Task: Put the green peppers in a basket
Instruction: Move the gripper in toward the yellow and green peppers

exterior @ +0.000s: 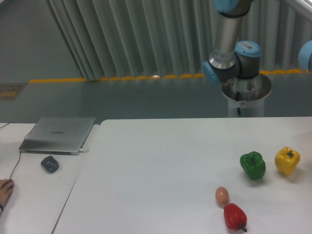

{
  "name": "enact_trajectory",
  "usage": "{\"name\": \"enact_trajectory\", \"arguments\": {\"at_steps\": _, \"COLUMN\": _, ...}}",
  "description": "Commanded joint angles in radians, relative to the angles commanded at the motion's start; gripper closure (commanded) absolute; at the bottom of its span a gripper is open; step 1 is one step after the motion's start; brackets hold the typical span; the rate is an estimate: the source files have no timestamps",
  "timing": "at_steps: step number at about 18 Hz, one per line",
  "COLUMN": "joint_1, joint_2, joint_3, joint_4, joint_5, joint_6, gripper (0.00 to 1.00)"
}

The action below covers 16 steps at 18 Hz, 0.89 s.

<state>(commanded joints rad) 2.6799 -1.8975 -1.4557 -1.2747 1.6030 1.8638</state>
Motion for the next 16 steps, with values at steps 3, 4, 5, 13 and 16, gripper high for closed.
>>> {"name": "enact_trajectory", "arguments": {"at_steps": 3, "joint_1": -0.006, "joint_2": 0.0, "joint_3": -0.002, "joint_4": 0.0, "joint_5": -0.002, "joint_6": -0.002, "gripper": 0.0}}
{"name": "enact_trajectory", "arguments": {"at_steps": 4, "joint_1": -0.017, "joint_2": 0.0, "joint_3": -0.003, "joint_4": 0.0, "joint_5": -0.002, "joint_6": -0.006, "gripper": 0.0}}
{"name": "enact_trajectory", "arguments": {"at_steps": 5, "joint_1": -0.024, "joint_2": 0.0, "joint_3": -0.006, "joint_4": 0.0, "joint_5": 0.0, "joint_6": -0.018, "gripper": 0.0}}
{"name": "enact_trajectory", "arguments": {"at_steps": 13, "joint_1": -0.046, "joint_2": 0.02, "joint_3": -0.077, "joint_4": 0.031, "joint_5": -0.012, "joint_6": -0.112, "gripper": 0.0}}
{"name": "enact_trajectory", "arguments": {"at_steps": 16, "joint_1": -0.043, "joint_2": 0.02, "joint_3": -0.077, "joint_4": 0.029, "joint_5": -0.024, "joint_6": -0.114, "gripper": 0.0}}
